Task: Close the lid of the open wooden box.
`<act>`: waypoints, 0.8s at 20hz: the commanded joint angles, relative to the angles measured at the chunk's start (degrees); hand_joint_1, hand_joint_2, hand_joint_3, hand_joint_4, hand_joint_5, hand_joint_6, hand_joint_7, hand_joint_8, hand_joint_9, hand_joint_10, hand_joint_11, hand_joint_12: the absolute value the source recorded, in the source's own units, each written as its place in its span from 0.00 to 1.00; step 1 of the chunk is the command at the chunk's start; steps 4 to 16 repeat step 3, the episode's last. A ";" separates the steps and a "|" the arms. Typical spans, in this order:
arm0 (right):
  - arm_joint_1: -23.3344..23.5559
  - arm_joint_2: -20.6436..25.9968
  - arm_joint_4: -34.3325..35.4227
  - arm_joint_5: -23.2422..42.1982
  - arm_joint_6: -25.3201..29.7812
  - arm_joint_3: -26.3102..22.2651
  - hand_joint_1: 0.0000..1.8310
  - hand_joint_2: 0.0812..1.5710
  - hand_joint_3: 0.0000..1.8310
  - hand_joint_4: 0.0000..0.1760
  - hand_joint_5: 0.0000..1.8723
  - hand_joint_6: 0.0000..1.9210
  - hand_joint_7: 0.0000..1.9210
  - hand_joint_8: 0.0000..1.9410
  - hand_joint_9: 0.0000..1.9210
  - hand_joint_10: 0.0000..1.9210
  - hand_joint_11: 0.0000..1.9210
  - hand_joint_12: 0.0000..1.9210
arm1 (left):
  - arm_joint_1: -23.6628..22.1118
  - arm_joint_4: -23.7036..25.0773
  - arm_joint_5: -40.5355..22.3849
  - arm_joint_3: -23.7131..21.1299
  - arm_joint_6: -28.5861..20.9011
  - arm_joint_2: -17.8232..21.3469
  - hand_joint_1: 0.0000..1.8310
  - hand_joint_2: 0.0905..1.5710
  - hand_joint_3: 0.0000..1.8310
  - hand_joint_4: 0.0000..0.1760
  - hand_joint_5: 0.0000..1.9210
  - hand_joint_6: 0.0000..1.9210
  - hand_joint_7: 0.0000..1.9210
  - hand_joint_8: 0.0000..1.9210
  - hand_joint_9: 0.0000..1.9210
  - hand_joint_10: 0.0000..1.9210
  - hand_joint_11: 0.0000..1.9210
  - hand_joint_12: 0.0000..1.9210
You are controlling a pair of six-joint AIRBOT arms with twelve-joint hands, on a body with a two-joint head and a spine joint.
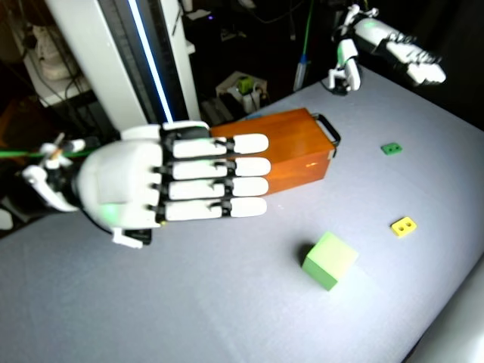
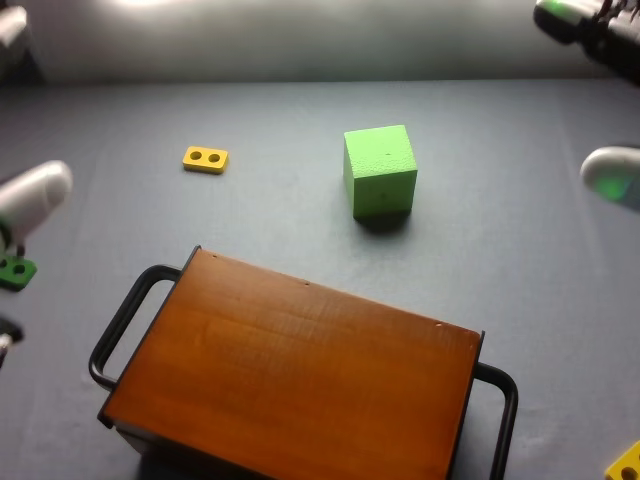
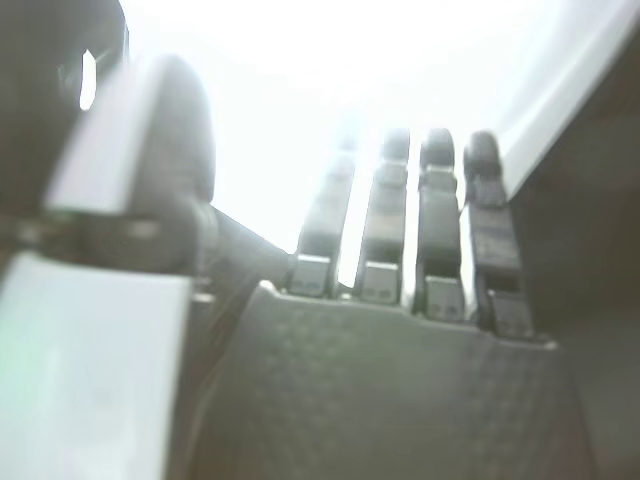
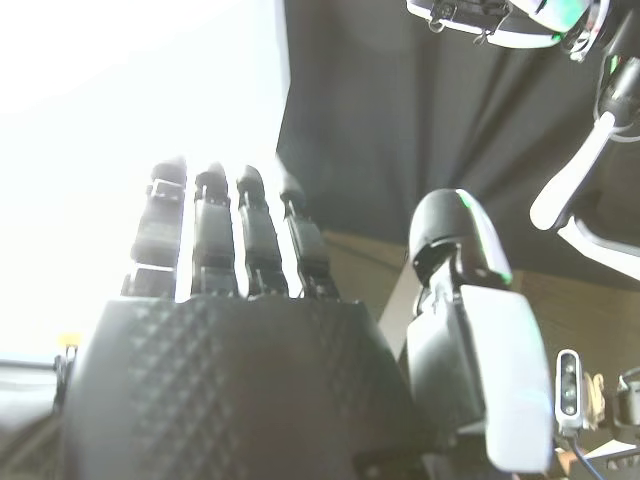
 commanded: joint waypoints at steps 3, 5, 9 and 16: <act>0.28 -0.09 4.35 11.88 -0.32 1.00 0.31 0.82 0.00 0.00 0.13 0.00 0.15 0.01 0.14 0.03 0.00 0.54 | -5.30 2.56 -8.13 3.01 -2.51 -1.90 0.08 0.88 0.01 0.00 0.00 0.00 0.00 0.00 0.00 0.00 0.00 0.00; 0.28 -0.09 4.35 11.88 -0.32 1.00 0.31 0.82 0.00 0.00 0.13 0.00 0.15 0.01 0.14 0.03 0.00 0.54 | -5.30 2.56 -8.13 3.01 -2.51 -1.90 0.08 0.88 0.01 0.00 0.00 0.00 0.00 0.00 0.00 0.00 0.00 0.00; 0.28 -0.09 4.35 11.88 -0.32 1.00 0.31 0.82 0.00 0.00 0.13 0.00 0.15 0.01 0.14 0.03 0.00 0.54 | -5.30 2.56 -8.13 3.01 -2.51 -1.90 0.08 0.88 0.01 0.00 0.00 0.00 0.00 0.00 0.00 0.00 0.00 0.00; 0.28 -0.09 4.35 11.88 -0.32 1.00 0.31 0.82 0.00 0.00 0.13 0.00 0.15 0.01 0.14 0.03 0.00 0.54 | -5.30 2.56 -8.13 3.01 -2.51 -1.90 0.08 0.88 0.01 0.00 0.00 0.00 0.00 0.00 0.00 0.00 0.00 0.00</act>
